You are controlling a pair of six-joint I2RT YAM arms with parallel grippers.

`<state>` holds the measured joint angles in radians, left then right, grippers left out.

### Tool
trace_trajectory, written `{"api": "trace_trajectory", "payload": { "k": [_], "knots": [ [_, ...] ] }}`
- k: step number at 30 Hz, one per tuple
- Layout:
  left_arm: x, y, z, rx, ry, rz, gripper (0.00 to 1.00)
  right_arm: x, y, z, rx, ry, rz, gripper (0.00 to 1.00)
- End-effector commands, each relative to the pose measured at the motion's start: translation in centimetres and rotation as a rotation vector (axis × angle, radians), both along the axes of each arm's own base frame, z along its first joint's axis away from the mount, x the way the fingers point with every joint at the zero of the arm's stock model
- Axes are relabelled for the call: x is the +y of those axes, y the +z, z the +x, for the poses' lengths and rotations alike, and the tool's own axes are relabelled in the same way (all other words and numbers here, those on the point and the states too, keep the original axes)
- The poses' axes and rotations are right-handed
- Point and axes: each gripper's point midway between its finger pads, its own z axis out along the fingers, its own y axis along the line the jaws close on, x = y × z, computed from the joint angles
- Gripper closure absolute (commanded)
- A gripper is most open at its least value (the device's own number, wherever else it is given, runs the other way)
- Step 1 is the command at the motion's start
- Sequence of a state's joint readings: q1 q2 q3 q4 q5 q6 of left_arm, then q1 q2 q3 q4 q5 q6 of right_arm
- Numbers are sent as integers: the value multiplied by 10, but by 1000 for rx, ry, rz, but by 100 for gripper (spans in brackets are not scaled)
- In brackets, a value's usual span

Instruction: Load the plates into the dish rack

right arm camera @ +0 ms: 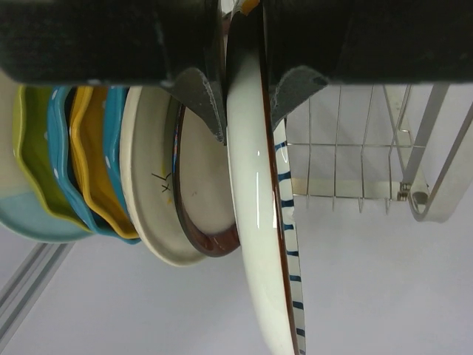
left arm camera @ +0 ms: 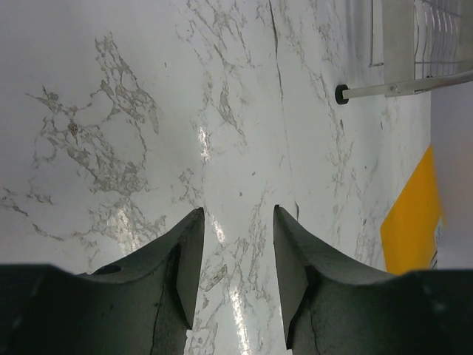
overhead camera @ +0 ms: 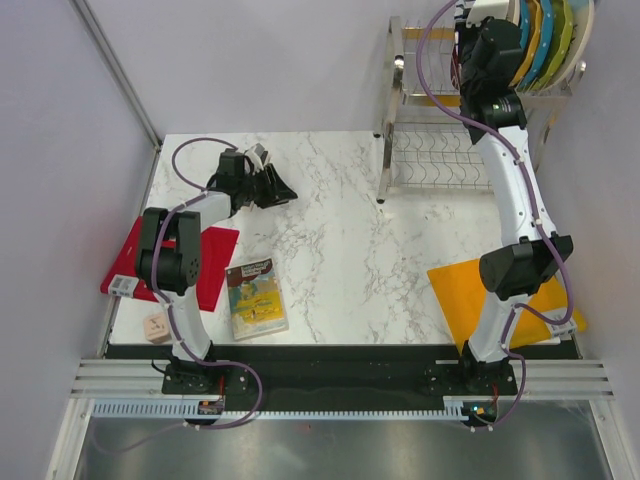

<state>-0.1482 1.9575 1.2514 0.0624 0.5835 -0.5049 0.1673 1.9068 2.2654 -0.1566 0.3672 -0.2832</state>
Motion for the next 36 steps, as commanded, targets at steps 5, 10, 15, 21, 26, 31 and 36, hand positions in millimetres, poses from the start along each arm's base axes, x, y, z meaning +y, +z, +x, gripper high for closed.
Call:
{"api": "trace_trajectory", "payload": {
  "k": [5, 10, 15, 21, 26, 31, 36],
  "knots": [
    [-8, 1, 8, -5, -19, -34, 51, -14, 57, -23, -170, -28, 47, 100],
    [-8, -6, 10, 11, -15, -34, 51, -16, 34, -15, -113, -51, 68, 100],
    [-9, -10, 10, 24, -16, -41, 51, -21, 14, -6, -70, -84, 79, 100],
    [-9, -12, 12, 24, -17, -38, 51, -20, 0, 8, -50, -96, 87, 100],
    [-9, -14, 12, 36, -11, -43, 51, -18, -11, 17, -33, -97, 92, 100],
    [-9, -16, 11, 43, -12, -44, 51, -17, -14, 19, -27, -94, 92, 84],
    [-9, -16, 11, 44, -12, -46, 51, -10, 4, 4, -53, -61, 52, 52]
  ]
}}
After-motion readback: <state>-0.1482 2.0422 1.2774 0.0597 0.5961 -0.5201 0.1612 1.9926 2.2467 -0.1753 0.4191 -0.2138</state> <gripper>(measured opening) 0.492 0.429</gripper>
